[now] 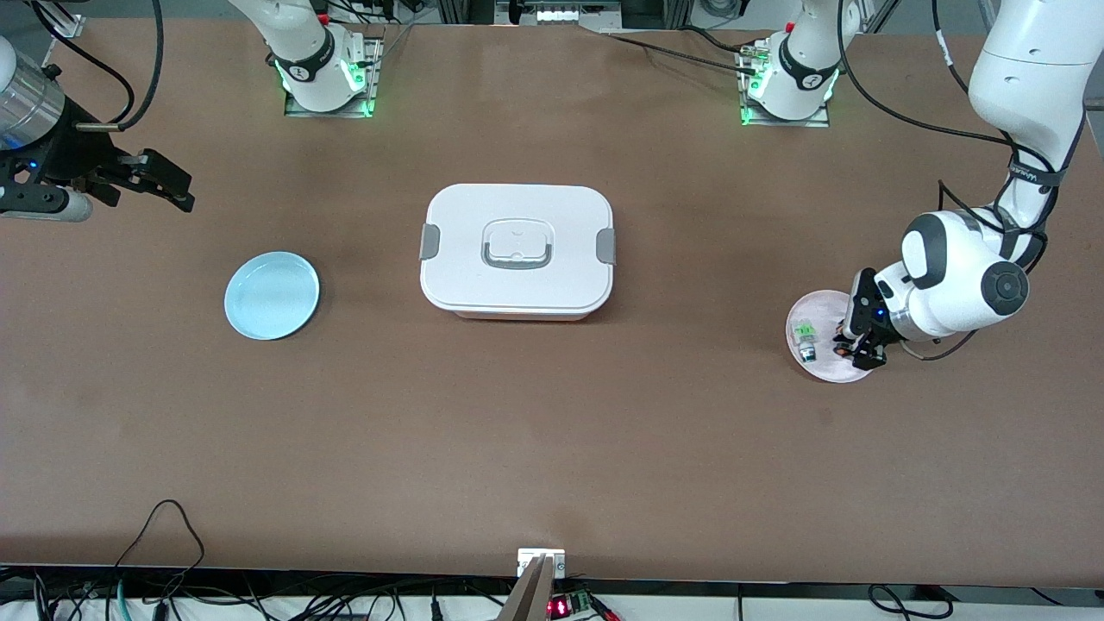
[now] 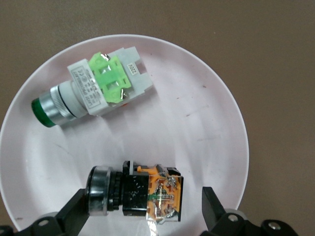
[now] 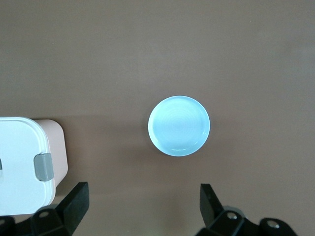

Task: Transfer orange switch to right arm and place
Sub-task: 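Grasp the black-orange switch with the left gripper, then carry the switch above the box while the right gripper reaches it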

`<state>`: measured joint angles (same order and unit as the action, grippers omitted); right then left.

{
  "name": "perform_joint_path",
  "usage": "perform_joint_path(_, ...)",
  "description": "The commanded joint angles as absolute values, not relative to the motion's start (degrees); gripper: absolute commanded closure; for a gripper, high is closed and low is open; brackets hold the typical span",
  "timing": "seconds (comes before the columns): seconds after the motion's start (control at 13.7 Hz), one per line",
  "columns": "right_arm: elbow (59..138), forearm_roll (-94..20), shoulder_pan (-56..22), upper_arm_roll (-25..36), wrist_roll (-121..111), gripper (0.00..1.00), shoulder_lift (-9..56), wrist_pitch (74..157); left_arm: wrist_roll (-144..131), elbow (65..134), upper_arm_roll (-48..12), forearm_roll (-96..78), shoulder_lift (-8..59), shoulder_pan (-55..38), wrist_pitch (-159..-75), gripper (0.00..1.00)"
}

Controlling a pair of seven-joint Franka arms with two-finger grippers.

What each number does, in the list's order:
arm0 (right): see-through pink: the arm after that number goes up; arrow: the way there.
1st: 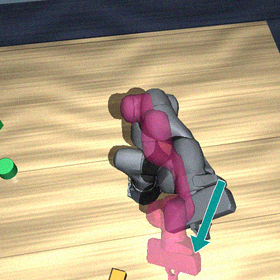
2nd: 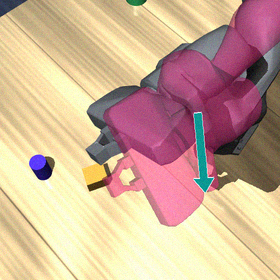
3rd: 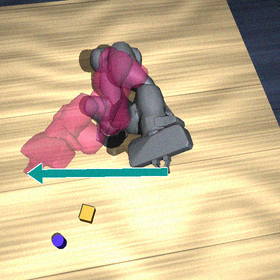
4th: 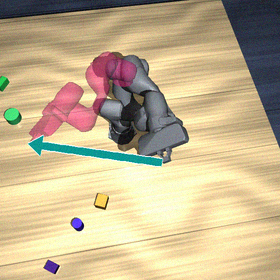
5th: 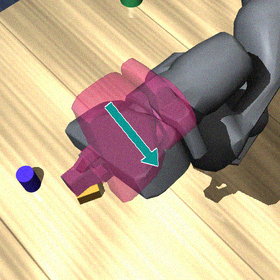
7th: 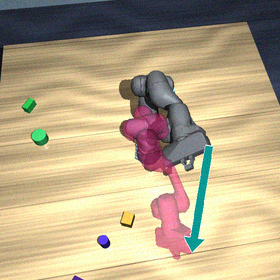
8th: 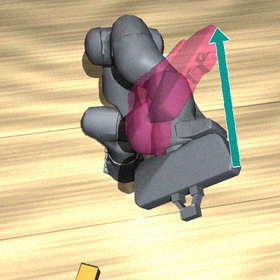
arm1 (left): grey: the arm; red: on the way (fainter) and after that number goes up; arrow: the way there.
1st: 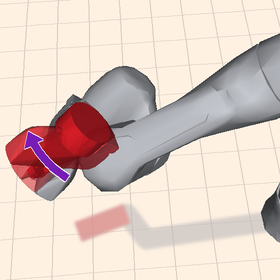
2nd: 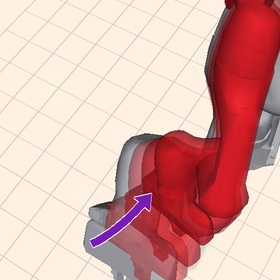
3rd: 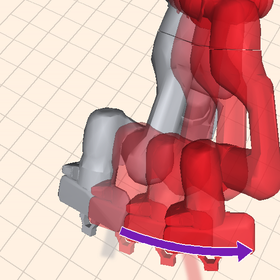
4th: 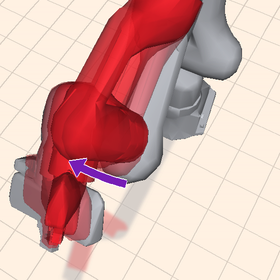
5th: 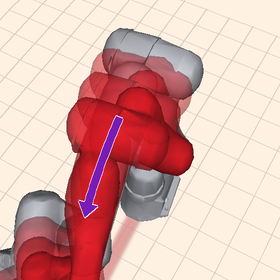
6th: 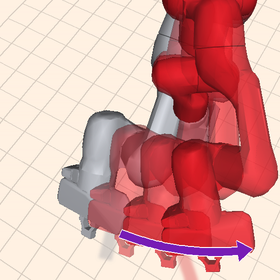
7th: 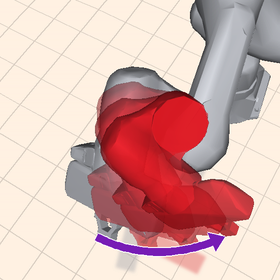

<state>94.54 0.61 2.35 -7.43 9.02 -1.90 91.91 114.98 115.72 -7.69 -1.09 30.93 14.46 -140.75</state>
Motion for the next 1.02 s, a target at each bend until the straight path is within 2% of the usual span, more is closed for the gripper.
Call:
perform_joint_path(0.0, 94.5, -0.4, 3.1, -7.8, 9.6, 0.0, -2.0, 91.7, 116.8, 116.5, -7.9, -2.9, 31.9, 14.6, -143.3, 0.04)
perform_joint_path(0.07, 94.5, -0.4, 3.1, -7.8, 9.6, 0.0, -2.0, 91.8, 116.8, 116.5, -7.9, -2.9, 31.9, 14.6, -143.3, 0.18)
perform_joint_path(0.15, 94.4, -0.4, 3.1, -7.8, 9.6, 0.0, -2.0, 91.8, 116.9, 116.5, -7.9, -2.9, 31.8, 14.6, -143.3, 0.41)
perform_joint_path(0.22, 94.4, -0.4, 3.1, -7.8, 9.6, 0.0, -2.0, 91.8, 116.8, 116.5, -7.9, -2.9, 31.6, 14.6, -143.3, 0.99)
perform_joint_path(0.44, 94.4, -0.4, 3.1, -7.8, 9.5, 0.0, -2.0, 92.0, 116.7, 116.5, -8.1, -3.2, 30.1, 15.2, -141.5, 1.0)
perform_joint_path(0.66, 94.4, -0.4, 3.1, -7.8, 9.5, 0.0, -2.0, 92.0, 116.8, 114.8, -8.7, -12.3, 27.7, 15.6, -131.8, 1.0)
perform_joint_path(0.8, 94.4, -0.4, 3.1, -7.7, 9.8, 0.0, -2.0, 92.2, 116.7, 114.7, -12.3, -16.8, 26.0, 15.9, -127.7, 1.0)
perform_joint_path(0.95, 94.5, -0.4, 3.1, -7.8, 9.8, 0.0, -1.8, 92.4, 117.0, 114.6, -13.6, -28.5, 25.3, 15.9, -122.1, 1.0)
